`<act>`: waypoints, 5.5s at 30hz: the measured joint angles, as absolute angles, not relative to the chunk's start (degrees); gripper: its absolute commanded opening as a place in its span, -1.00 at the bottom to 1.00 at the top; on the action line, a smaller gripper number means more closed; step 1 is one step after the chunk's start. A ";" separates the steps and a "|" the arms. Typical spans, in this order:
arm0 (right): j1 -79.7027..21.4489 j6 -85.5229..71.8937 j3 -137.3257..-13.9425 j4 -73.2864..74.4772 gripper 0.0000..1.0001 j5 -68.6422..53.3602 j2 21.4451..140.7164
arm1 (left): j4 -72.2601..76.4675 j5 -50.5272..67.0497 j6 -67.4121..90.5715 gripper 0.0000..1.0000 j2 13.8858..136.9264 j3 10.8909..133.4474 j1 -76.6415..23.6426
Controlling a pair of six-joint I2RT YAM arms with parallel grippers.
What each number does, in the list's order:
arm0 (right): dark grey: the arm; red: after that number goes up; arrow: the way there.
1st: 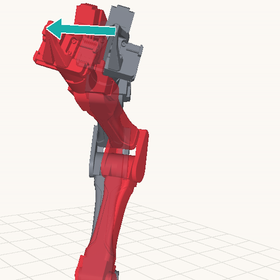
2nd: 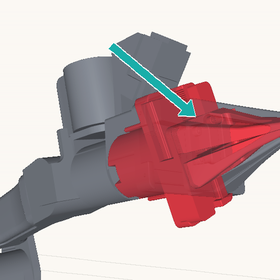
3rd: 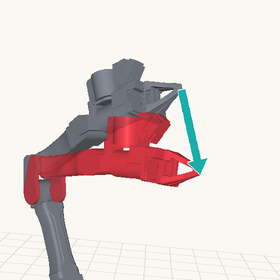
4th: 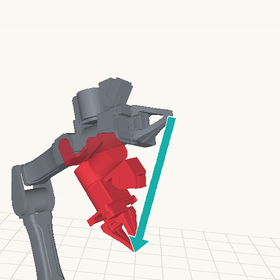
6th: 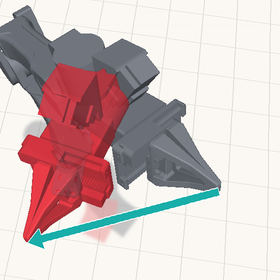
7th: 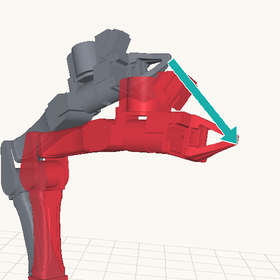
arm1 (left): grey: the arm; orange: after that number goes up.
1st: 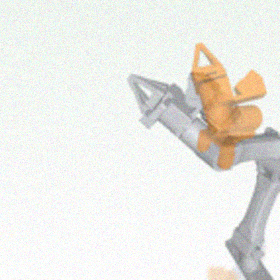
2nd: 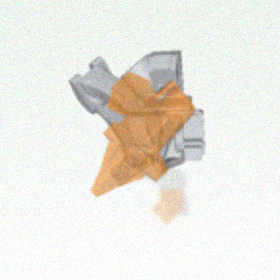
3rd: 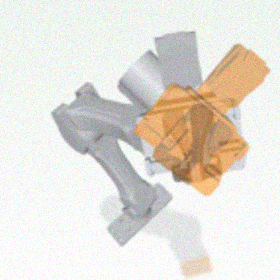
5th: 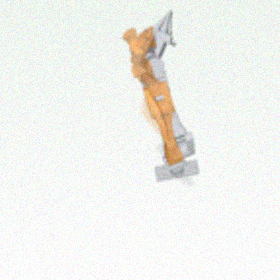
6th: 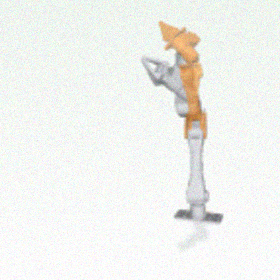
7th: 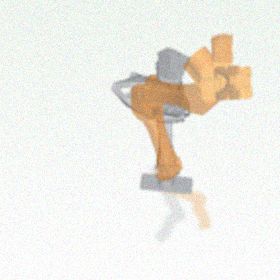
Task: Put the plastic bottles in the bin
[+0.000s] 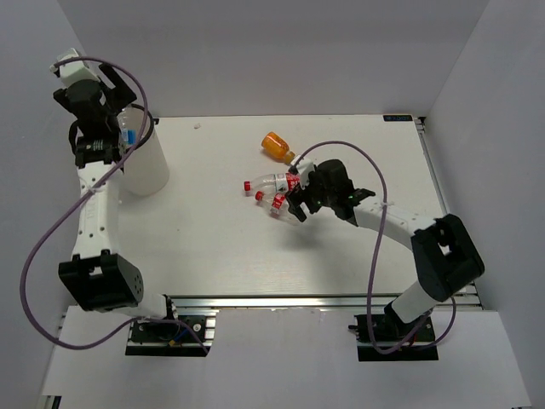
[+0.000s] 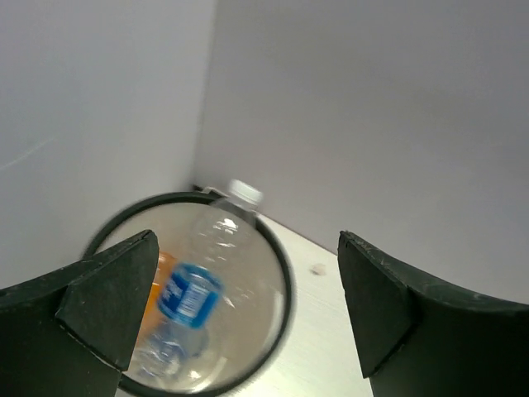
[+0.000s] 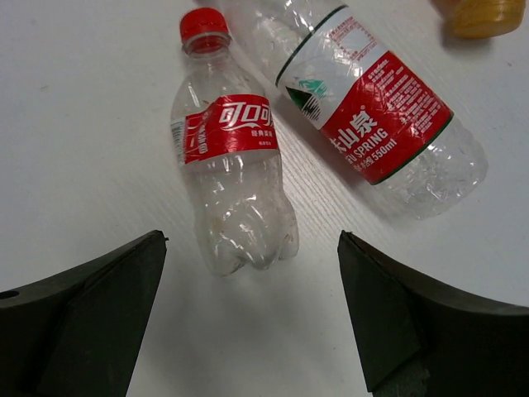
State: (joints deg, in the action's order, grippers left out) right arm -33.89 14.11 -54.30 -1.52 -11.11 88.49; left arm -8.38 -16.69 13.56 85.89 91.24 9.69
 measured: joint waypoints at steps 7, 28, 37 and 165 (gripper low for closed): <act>-34.17 14.39 -54.98 -4.86 0.79 -10.17 98.28 | -7.38 4.73 25.19 0.96 66.48 70.85 9.02; -42.15 13.21 -53.25 -8.27 -0.21 -6.22 95.55 | -6.76 16.29 39.97 0.96 60.27 46.19 -8.80; -43.13 5.15 -49.08 -14.39 -0.22 -11.66 79.35 | -2.90 14.17 45.08 0.96 67.55 45.56 -20.43; -30.94 6.02 -51.40 -15.49 -0.58 -36.21 76.97 | -5.30 12.03 34.50 0.96 67.68 58.54 -16.14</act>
